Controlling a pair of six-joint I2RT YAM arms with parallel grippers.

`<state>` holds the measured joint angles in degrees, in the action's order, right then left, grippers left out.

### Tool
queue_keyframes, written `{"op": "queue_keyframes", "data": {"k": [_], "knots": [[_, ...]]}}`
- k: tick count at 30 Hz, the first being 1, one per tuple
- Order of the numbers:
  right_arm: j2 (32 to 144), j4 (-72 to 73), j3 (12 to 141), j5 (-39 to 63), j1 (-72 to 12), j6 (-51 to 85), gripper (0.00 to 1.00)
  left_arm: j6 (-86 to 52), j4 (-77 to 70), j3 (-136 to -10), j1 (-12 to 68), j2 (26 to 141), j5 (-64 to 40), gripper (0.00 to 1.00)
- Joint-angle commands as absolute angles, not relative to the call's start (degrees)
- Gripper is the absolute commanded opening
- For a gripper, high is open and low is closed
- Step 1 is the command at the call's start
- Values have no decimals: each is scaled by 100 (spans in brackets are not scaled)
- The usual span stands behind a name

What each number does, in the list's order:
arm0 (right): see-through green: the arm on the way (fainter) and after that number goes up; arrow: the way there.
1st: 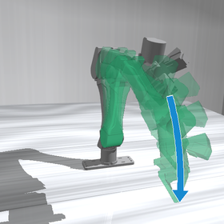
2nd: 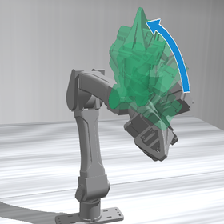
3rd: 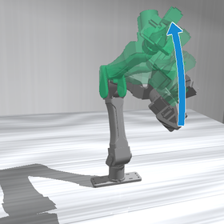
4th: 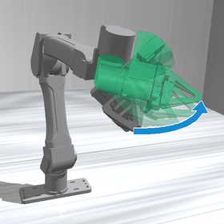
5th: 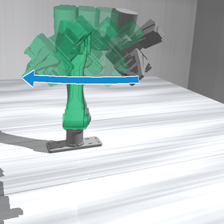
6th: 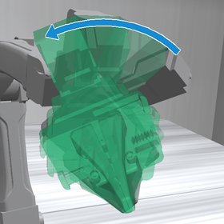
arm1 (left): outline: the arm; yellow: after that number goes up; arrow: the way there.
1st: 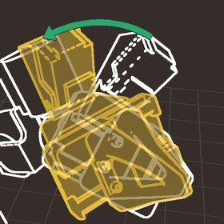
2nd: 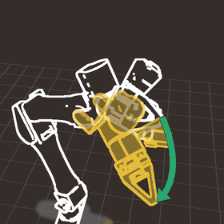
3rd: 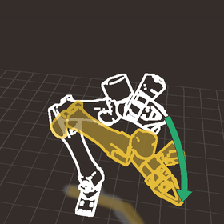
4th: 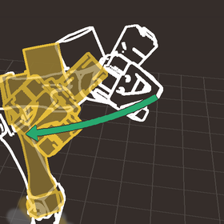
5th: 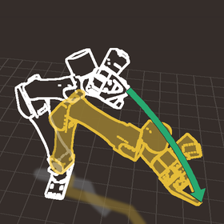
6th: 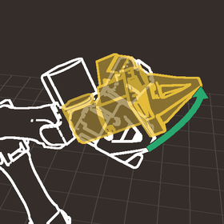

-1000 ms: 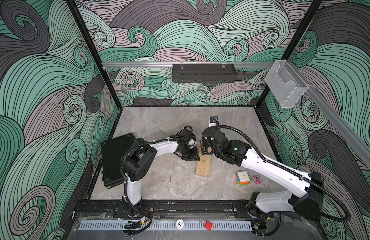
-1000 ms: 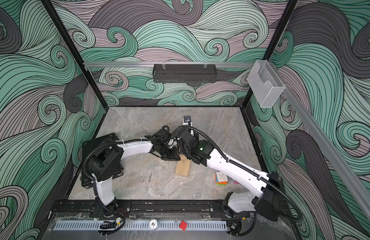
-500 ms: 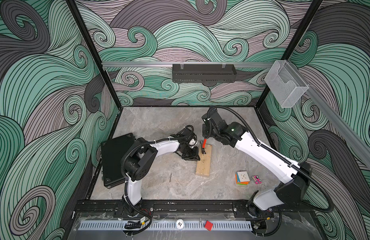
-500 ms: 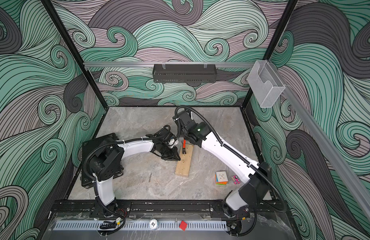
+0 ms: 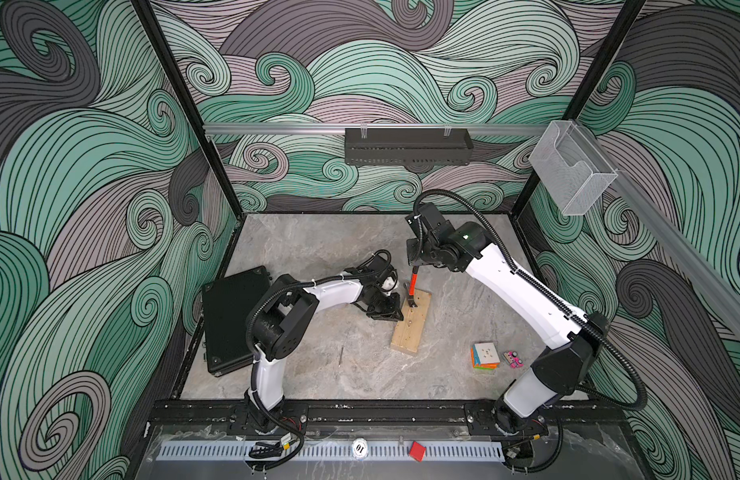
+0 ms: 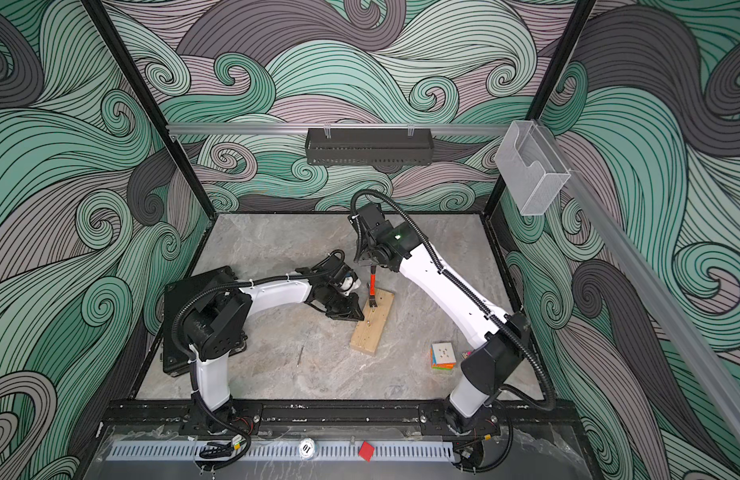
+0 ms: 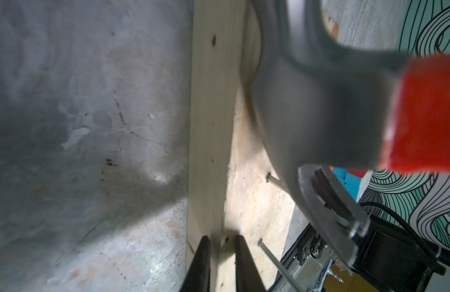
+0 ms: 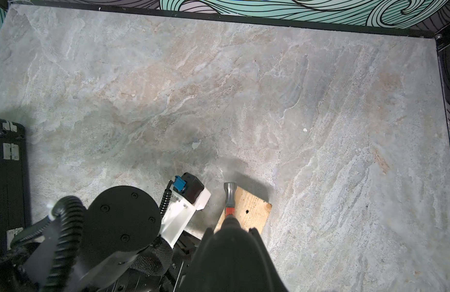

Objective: Use a claw hammer to pull out a nail
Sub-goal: Remove the nail from the mounting plate.

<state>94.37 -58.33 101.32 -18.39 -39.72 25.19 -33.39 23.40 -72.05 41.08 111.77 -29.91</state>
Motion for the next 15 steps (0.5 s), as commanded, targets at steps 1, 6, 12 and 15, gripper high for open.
{"op": "queue_keyframes", "data": {"k": [1, 6, 12, 15], "knots": [[9394, -5978, 10441, -1951, -3930, 2241, 8, -3211, 3108, -7011, 4148, 11613, -2102, 17], [9430, -5980, 10449, -1885, -3925, 2232, 8, -3195, 3122, -7105, 4152, 11516, -2186, 20], [9441, -5960, 10465, -1825, -3922, 2217, 7, -3080, 3032, -7427, 4179, 11283, -2414, 38], [9435, -5909, 10441, -1764, -3926, 2204, 7, -3030, 3015, -7639, 4179, 11274, -2448, 49]]}}
